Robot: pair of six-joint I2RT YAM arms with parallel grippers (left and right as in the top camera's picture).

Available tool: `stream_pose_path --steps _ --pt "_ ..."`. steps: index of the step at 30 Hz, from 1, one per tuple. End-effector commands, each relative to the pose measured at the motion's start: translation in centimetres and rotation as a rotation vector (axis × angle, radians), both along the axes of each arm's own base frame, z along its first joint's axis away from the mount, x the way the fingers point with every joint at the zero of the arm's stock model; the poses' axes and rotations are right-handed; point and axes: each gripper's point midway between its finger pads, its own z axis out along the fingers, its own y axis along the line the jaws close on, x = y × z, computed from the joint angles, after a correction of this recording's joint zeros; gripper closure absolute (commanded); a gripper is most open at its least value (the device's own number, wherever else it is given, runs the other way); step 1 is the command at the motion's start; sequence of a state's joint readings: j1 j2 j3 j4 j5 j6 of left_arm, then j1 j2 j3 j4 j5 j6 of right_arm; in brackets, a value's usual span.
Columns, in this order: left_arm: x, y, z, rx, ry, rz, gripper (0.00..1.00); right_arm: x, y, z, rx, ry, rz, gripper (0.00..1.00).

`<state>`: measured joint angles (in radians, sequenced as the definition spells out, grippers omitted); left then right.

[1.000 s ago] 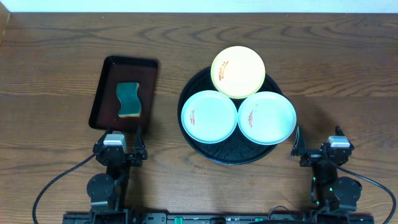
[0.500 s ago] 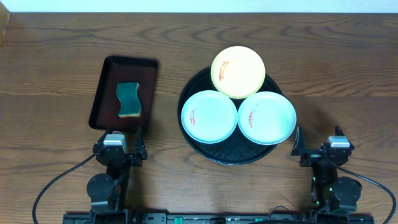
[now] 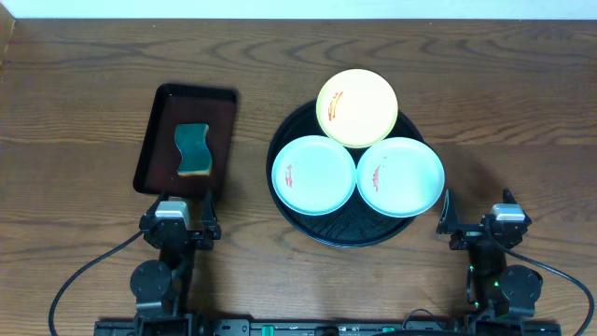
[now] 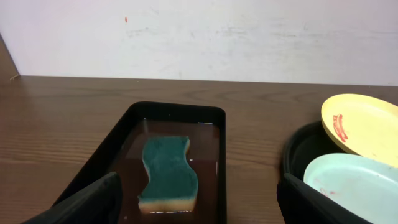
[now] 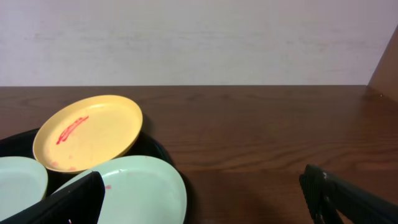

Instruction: Clean dirty plates on tray and stack at the side

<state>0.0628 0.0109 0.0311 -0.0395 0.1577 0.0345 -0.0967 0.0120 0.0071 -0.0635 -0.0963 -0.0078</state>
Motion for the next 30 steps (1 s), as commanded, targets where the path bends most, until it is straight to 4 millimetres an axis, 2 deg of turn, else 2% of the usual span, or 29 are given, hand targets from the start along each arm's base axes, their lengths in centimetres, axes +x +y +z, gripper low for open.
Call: stream_pose_path --steps 1,11,13,15,17,19,21,25,28,30 --pt "0.0 -0.1 -1.6 0.010 0.040 -0.008 0.20 0.0 -0.1 -0.1 0.014 0.004 -0.006 0.01" --pt "0.0 -0.1 -1.5 0.006 0.035 -0.011 0.20 0.0 -0.1 -0.1 0.014 0.004 -0.005 0.01" --pt "-0.3 -3.4 -0.4 -0.189 0.017 -0.182 0.20 0.0 -0.1 -0.1 0.014 0.004 -0.006 0.01" --pt "-1.2 -6.2 0.5 -0.314 0.023 -0.347 0.20 0.0 -0.1 -0.1 0.014 0.004 -0.006 0.01" --pt "-2.0 -7.8 1.5 -0.371 0.016 -0.452 0.20 0.0 -0.1 -0.1 0.014 0.004 -0.006 0.01" --pt "-2.5 -8.6 2.5 -0.397 -0.007 -0.508 0.20 0.0 -0.1 -0.1 0.014 0.004 -0.005 0.01" --pt "-2.8 -9.0 4.2 -0.423 -0.062 -0.550 0.20 0.0 -0.1 -0.1 0.014 0.004 -0.005 0.01" --pt "-4.9 -9.8 9.8 -0.354 -0.299 -0.665 0.20 0.0 -0.1 -0.1 0.014 0.004 -0.005 0.01" --pt "-6.4 -10.0 12.8 -0.294 -0.437 -0.699 0.20 0.0 -0.1 -0.1 0.014 0.004 -0.006 0.01" --pt "-7.0 -10.0 14.1 -0.277 -0.474 -0.705 0.20 0.0 -0.1 -0.1 0.014 0.004 -0.005 0.01"
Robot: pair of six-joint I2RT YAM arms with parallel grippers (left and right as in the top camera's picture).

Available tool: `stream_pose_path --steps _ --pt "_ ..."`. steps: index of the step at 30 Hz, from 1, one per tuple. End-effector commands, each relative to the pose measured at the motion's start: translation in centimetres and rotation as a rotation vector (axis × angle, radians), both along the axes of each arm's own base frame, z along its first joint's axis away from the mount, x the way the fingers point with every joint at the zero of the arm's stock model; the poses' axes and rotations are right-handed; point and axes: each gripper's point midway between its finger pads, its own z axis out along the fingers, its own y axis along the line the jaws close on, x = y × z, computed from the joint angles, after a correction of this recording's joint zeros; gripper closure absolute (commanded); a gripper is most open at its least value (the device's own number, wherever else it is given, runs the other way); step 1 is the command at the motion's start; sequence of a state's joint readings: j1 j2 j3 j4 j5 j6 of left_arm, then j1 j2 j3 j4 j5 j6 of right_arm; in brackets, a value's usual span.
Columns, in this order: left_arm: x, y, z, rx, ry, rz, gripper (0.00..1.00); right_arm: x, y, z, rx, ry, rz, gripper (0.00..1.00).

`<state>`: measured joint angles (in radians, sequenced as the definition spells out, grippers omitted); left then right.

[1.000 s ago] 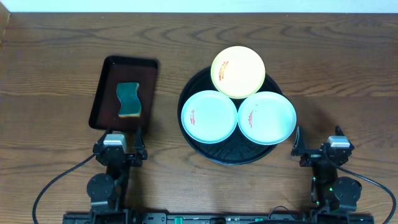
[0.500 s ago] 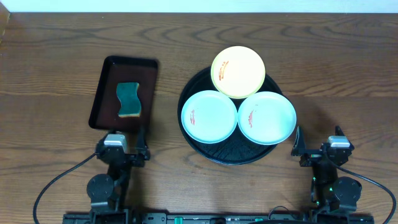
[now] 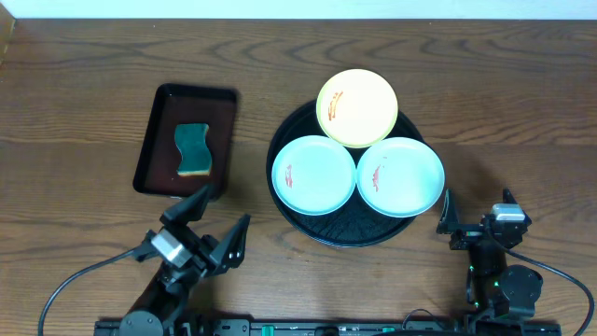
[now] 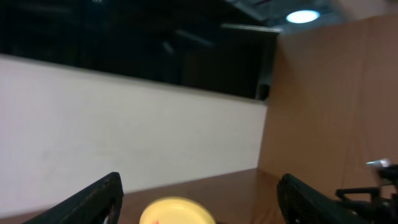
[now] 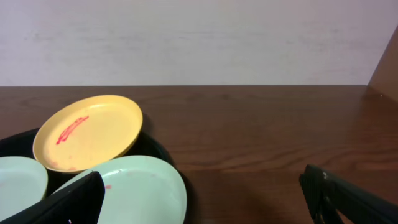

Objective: Clean dirty plates on tray and stack at the side
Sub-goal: 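Reach the left gripper to the green sponge on the black tray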

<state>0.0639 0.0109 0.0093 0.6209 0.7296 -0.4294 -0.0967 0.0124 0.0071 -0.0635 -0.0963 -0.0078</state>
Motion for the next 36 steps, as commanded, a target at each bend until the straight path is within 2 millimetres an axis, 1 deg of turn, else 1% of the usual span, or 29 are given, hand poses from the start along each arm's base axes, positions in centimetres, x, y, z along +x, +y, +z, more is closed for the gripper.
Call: stream_pose_path --steps 1,4,7,9,10,12,13,14,15,18,19,22,25,27,29,31,34,36 --pt "-1.5 -0.7 2.1 0.007 -0.042 -0.055 0.20 0.0 -0.1 -0.1 0.014 0.004 -0.006 0.01" --pt "-1.8 -0.7 3.8 0.038 -0.077 -0.033 0.20 0.0 -0.1 -0.1 0.014 0.004 -0.005 0.01" --pt "-1.2 -0.6 5.2 0.132 -0.067 0.022 0.20 0.0 -0.1 -0.1 0.014 0.004 -0.005 0.01" --pt "0.0 -0.1 5.9 0.214 -0.016 0.091 0.20 0.0 -0.1 -0.1 0.014 0.004 -0.006 0.01" --pt "1.1 0.6 6.1 0.240 0.037 0.149 0.20 0.0 -0.1 -0.1 0.014 0.004 -0.006 0.01" --pt "3.4 3.1 6.2 0.243 0.197 0.294 0.20 0.0 -0.1 -0.1 0.014 0.004 -0.006 0.01" --pt "4.6 4.7 6.1 0.243 0.306 0.382 0.20 0.0 -0.1 -0.1 0.014 0.004 -0.005 0.01" --pt "5.5 5.9 5.8 0.252 0.398 0.440 0.20 0.0 -0.1 -0.1 0.014 0.004 -0.006 0.01" --pt "6.5 7.0 5.1 0.289 0.534 0.483 0.20 0.0 -0.1 -0.1 0.014 0.004 -0.006 0.01" --pt "7.9 7.2 3.9 0.353 0.741 0.460 0.20 0.0 -0.1 -0.1 0.014 0.004 -0.005 0.01" --pt "9.0 7.1 3.6 0.365 0.830 0.436 0.20 0.0 -0.1 -0.1 0.014 0.004 -0.005 0.01" --pt "10.6 7.3 3.2 0.374 0.885 0.426 0.20 0.0 -0.1 -0.1 0.014 0.004 -0.005 0.01" --pt "12.2 7.4 4.0 0.374 0.871 0.431 0.20 0.0 -0.1 -0.1 0.014 0.004 -0.006 0.01" --pt "13.0 7.9 4.6 0.391 0.881 0.456 0.20 0.0 -0.1 -0.1 0.014 0.004 -0.006 0.01" --pt "13.9 8.7 4.5 0.416 0.938 0.490 0.20 0.0 -0.1 -0.1 0.014 0.004 -0.005 0.01" --pt "14.8 9.4 3.8 0.457 1.005 0.508 0.20 0.0 -0.1 -0.1 0.014 0.004 -0.005 0.01" --pt "16.3 10.5 1.8 0.513 1.106 0.537 0.20 0.0 -0.1 -0.1 0.014 0.004 -0.006 0.01" --pt "17.1 10.5 0.3 0.524 1.149 0.525 0.20 0.0 -0.1 -0.1 0.014 0.004 -0.006 0.01"
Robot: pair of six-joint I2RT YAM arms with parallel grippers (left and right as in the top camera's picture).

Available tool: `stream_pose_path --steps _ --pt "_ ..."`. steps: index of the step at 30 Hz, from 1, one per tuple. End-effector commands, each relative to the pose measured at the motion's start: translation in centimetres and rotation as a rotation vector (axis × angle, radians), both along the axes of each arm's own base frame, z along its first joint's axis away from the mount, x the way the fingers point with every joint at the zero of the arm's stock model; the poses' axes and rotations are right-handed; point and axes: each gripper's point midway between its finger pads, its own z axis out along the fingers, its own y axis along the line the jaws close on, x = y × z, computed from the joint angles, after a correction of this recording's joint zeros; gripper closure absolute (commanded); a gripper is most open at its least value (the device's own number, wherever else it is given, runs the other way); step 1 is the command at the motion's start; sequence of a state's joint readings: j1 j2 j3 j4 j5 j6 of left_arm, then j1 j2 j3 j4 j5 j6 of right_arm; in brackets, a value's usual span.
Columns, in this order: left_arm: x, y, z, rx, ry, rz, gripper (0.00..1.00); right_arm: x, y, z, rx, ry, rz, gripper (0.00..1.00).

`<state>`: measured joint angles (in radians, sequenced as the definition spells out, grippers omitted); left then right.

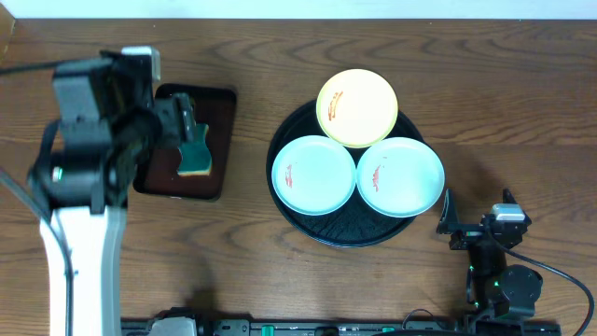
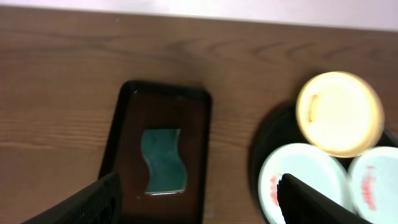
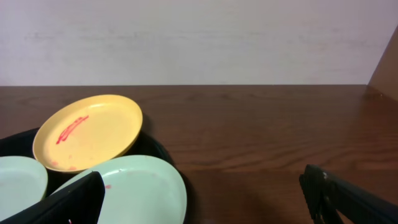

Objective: Clean dirty plates on tray and stack at the side
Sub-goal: 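Reach the left gripper to the green sponge on the black tray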

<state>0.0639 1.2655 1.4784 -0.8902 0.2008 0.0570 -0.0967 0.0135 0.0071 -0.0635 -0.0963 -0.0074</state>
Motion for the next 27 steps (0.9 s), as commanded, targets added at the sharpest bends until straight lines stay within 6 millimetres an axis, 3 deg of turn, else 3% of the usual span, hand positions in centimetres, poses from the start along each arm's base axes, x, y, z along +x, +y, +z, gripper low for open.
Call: stream_pose_path --steps 1,9,18,27 --pt "1.6 1.2 -2.9 0.057 0.099 0.024 0.20 0.0 -0.1 -0.1 0.014 0.003 -0.005 0.01" --pt "4.0 1.5 -9.0 0.022 0.271 0.051 0.20 0.0 -0.1 -0.1 0.014 0.003 -0.006 0.01" --pt "5.4 3.4 -16.7 -0.059 0.478 0.187 0.20 0.0 -0.1 -0.1 0.014 0.003 -0.005 0.01" --pt "5.5 3.6 -21.1 -0.062 0.591 0.192 0.20 0.0 -0.1 -0.1 0.014 0.003 -0.006 0.01"
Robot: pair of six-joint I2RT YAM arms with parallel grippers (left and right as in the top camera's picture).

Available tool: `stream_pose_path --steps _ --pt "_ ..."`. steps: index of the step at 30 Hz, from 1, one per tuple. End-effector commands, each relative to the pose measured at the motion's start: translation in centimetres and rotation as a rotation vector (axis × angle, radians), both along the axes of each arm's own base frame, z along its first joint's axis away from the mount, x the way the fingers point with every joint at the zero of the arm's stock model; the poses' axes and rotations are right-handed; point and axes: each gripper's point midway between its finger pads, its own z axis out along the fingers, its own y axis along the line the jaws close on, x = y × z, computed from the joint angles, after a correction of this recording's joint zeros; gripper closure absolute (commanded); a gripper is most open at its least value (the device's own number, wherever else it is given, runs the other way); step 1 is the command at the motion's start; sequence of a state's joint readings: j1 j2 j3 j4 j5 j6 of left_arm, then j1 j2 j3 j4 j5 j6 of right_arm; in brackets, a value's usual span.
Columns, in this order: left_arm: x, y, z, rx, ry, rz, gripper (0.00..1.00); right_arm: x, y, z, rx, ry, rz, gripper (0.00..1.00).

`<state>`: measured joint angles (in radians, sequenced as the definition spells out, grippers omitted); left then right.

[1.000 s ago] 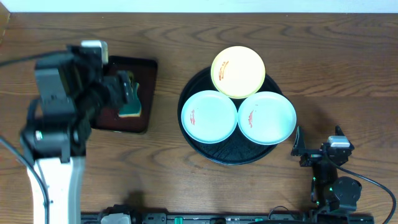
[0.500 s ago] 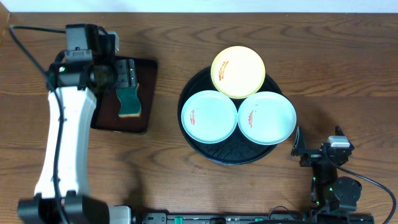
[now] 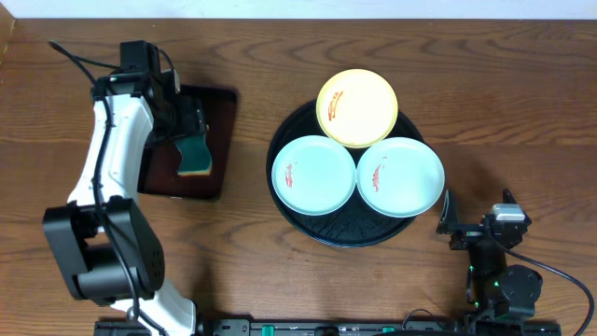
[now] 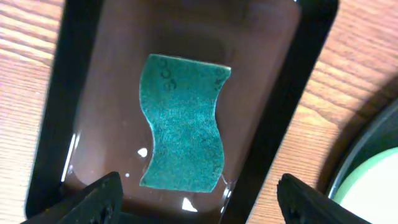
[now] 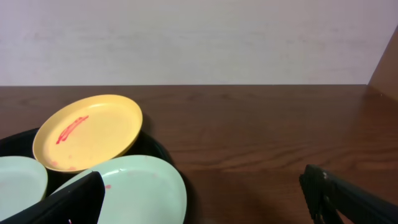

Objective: Clean dirty plates on tray and stack at the side
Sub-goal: 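Reach the left gripper to the green sponge on the black tray, then grasp the green sponge with the left gripper and lift it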

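Three dirty plates with red smears lie on a round black tray (image 3: 289, 210): a yellow plate (image 3: 357, 107) at the back, a mint plate (image 3: 313, 175) on the left and another mint plate (image 3: 401, 177) on the right. A green sponge (image 4: 185, 122) lies in shallow water in a black rectangular tray (image 3: 216, 140) at the left. My left gripper (image 3: 189, 129) hangs just above the sponge, open, with nothing between its fingers (image 4: 93, 199). My right gripper (image 3: 478, 219) rests open near the front edge, right of the plates (image 5: 137, 186).
The brown wooden table (image 3: 485, 84) spreads to the right of the round tray and behind it. A pale wall (image 5: 199, 37) stands at the far side. Cables trail along the front edge near the arm bases.
My left gripper was high over the sponge tray, with the plates also in its view. Now it is low and close over the sponge, still open. The right arm has not moved.
Both grippers rested open at the front edge of the table. Then my left arm was lifted, with its camera pointing up at the wall. Later it was high over the sponge tray, and now it is close above the sponge. The plates and right gripper stayed put.
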<state>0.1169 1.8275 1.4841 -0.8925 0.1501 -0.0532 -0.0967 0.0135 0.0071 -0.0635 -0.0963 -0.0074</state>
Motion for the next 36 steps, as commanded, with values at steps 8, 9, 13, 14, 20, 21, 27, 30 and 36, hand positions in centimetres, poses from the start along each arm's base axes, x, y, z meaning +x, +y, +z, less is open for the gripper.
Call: stream_pose_path --steps 8,9,13,14,20,21,27,30,36 --pt "0.9 0.5 -5.2 0.002 0.092 0.025 0.20 0.0 -0.1 -0.1 0.014 0.003 -0.006 0.01" --pt "1.1 0.7 -5.6 0.008 0.097 0.045 0.20 0.0 -0.1 -0.1 0.014 0.003 -0.005 0.01" --pt "1.2 1.2 -6.8 0.020 0.120 0.116 0.20 0.0 -0.1 -0.1 0.014 0.003 -0.005 0.01" --pt "1.1 1.3 -7.1 0.024 0.126 0.123 0.20 0.0 -0.1 -0.1 0.014 0.003 -0.005 0.01" --pt "0.8 2.0 -7.4 0.062 0.139 0.145 0.29 0.0 -0.1 -0.1 0.014 0.003 -0.005 0.01" --pt "0.8 1.9 -7.5 0.061 0.142 0.145 0.29 0.0 -0.1 -0.1 0.014 0.003 -0.006 0.01" --pt "-0.2 1.4 -8.8 0.037 0.168 0.142 0.29 0.0 -0.1 -0.1 0.014 0.003 -0.006 0.01" --pt "-0.8 1.3 -9.4 0.036 0.180 0.142 0.29 0.0 -0.1 -0.1 0.014 0.003 -0.006 0.01" --pt "-0.9 1.3 -9.6 0.036 0.184 0.141 0.30 0.0 -0.1 -0.1 0.014 0.003 -0.006 0.01"
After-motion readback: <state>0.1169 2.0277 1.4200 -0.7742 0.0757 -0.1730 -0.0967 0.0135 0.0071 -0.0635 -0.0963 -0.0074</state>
